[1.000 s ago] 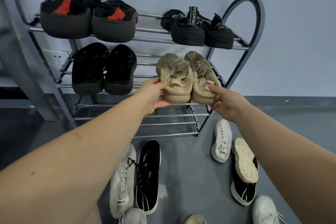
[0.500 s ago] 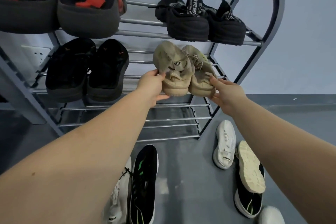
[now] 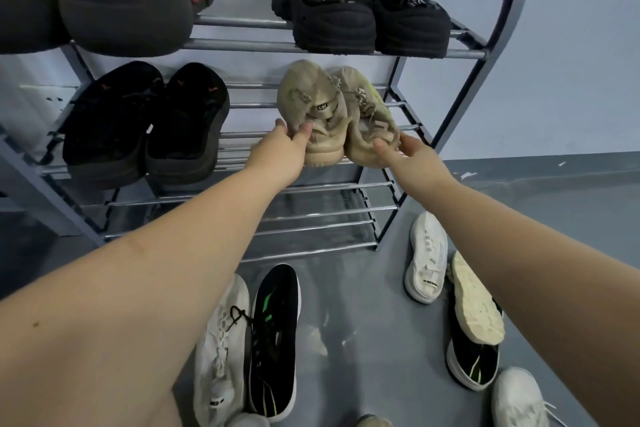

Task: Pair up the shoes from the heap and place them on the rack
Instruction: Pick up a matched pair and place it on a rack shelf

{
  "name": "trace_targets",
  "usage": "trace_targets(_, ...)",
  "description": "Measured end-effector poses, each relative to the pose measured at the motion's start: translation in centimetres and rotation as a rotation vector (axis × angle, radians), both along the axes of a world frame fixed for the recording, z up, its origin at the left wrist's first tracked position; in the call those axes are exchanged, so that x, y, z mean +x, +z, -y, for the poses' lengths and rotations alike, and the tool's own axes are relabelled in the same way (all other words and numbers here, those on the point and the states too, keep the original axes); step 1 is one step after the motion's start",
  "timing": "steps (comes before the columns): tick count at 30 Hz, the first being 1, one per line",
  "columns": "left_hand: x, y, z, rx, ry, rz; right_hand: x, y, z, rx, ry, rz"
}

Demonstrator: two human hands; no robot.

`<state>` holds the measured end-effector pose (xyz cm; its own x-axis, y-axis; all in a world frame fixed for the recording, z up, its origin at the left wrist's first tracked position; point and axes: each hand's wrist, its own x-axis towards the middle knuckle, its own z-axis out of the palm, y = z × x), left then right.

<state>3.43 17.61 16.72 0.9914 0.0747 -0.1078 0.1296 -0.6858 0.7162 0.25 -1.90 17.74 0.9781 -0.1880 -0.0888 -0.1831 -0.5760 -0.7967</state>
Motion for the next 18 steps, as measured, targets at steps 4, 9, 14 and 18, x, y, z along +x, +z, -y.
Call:
trace_targets(4,-3.7,0.4,0.7,0.433,-0.178,0.138,-2.9,-0.1,0.3,-0.452,0.178,0.028)
trace_targets(9,-9.5,-0.3,2.3,0.793,-0.43,0.193,-8.6,-1.1,1.7,-0.755,0.296,-0.09)
trace_targets(14,-15.1,-1.7,4.1,0.919,-0.653,0.234,-15.7,-2.7,2.9,-0.852,0.347,-0.145)
trace_targets(18,-19.9,-3.7,5.9,0.997,-0.849,0.229,-21.7,-5.1,5.0,-0.869,0.372,-0.21)
